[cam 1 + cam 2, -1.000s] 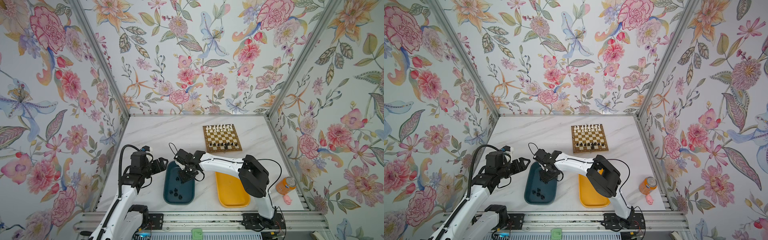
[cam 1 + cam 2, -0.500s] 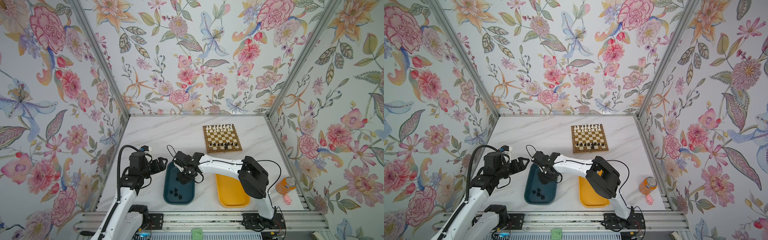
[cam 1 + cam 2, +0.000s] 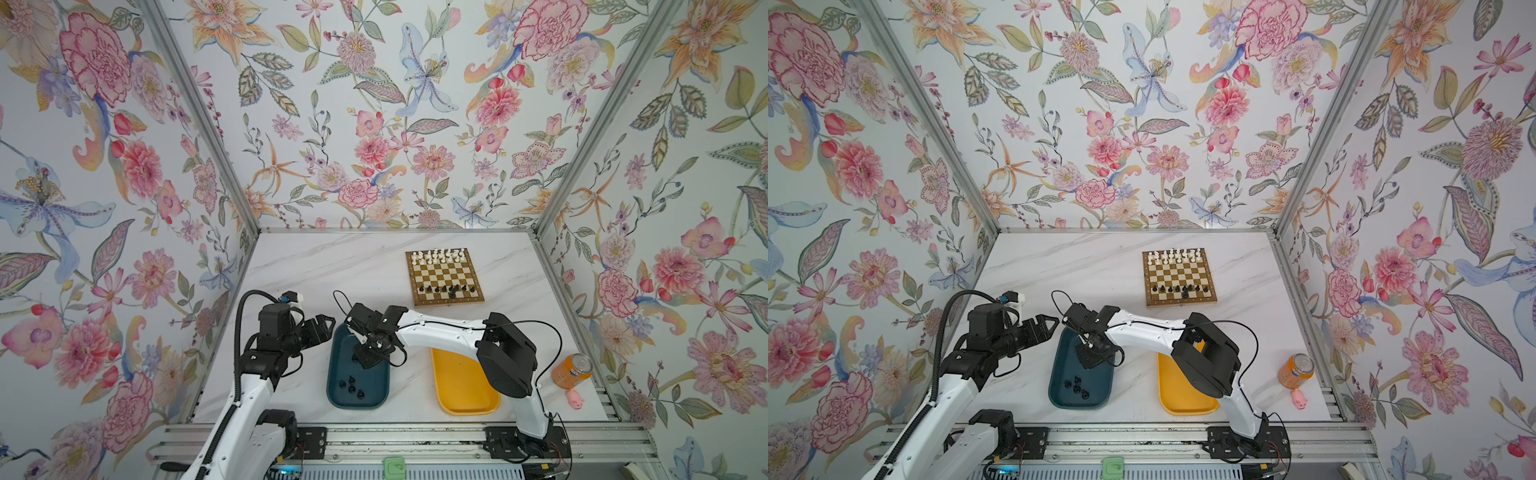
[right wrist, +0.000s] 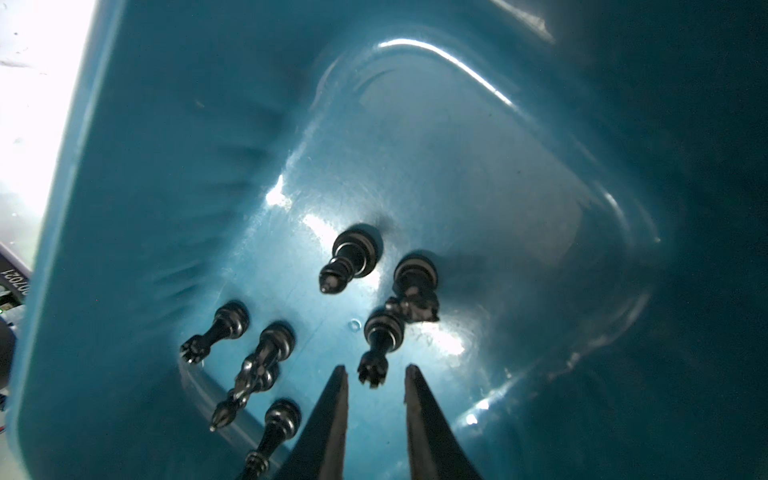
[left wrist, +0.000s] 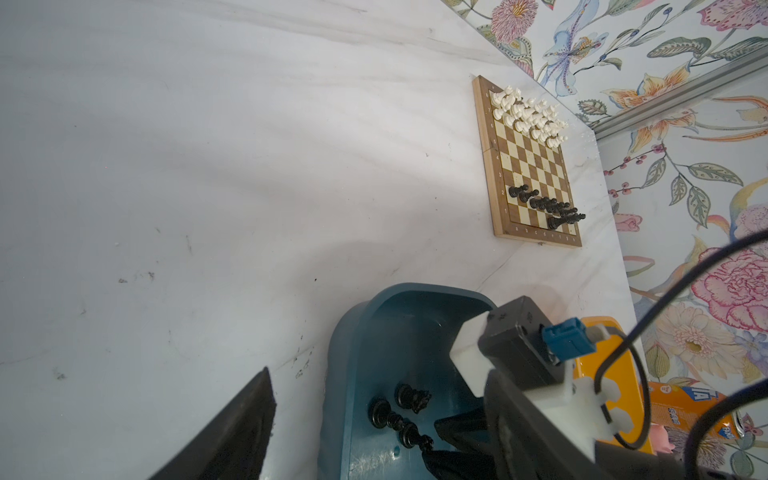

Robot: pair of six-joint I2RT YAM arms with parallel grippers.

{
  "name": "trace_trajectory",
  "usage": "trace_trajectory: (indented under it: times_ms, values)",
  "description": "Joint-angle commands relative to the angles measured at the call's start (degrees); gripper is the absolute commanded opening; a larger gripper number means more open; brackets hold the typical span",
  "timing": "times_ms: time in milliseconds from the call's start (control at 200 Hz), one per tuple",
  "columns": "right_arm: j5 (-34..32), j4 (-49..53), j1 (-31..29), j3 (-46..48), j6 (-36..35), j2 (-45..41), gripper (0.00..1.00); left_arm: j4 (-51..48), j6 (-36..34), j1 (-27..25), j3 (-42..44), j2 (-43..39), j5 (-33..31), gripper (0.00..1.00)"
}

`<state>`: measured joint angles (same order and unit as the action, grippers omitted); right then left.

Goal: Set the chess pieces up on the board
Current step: 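Lower the open right gripper into the teal tray over a black piece, then close the right gripper around the black piece in the teal tray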

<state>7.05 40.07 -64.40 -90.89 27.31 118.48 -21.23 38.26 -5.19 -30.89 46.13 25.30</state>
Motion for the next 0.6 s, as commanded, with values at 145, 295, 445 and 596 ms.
trace_trajectory:
  times_ms: [145,295,445,596]
  values:
    - [-0.7,0.7,-0.6,0.2,0.4,1.4,0.26,-0.6,-1.4,0.6,-0.6,0.0,0.9,0.81]
    - [-0.8,0.4,-0.7,0.3,0.4,1.7,0.25,-0.6,-1.4,0.7,-0.5,0.1,1.0,0.81]
    - [-1.1,0.4,-0.6,-0.3,0.4,1.9,0.25,-0.5,-1.3,0.7,-0.3,0.0,0.9,0.81]
    - [-1.2,0.4,-0.6,-1.0,0.2,2.5,0.24,-0.6,-1.3,0.7,-0.3,-0.1,1.0,0.81]
